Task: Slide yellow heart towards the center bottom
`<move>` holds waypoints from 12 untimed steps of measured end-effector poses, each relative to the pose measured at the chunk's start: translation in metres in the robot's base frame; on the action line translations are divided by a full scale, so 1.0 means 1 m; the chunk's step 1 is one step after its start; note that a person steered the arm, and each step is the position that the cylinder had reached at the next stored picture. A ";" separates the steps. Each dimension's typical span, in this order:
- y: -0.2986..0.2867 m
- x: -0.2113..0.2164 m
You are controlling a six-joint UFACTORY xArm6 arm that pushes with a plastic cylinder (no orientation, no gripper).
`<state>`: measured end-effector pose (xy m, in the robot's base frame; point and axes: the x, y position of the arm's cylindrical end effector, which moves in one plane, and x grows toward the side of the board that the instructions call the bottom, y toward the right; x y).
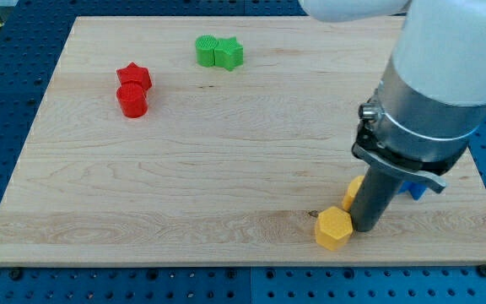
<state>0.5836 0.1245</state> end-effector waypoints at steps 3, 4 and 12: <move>0.038 0.009; 0.045 0.006; 0.025 -0.039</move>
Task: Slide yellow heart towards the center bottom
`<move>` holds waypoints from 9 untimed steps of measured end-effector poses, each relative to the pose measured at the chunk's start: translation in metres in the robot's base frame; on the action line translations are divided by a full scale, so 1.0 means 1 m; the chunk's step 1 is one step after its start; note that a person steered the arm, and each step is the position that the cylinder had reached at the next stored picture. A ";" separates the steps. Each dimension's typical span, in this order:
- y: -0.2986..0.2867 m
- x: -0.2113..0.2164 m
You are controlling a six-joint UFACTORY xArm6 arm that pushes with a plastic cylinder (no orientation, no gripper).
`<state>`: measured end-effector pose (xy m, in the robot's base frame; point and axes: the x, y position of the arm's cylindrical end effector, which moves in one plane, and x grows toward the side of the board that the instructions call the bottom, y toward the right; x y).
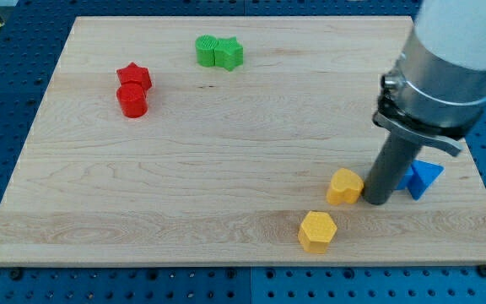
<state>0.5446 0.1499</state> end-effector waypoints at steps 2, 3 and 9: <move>-0.014 -0.002; -0.017 -0.002; -0.053 -0.002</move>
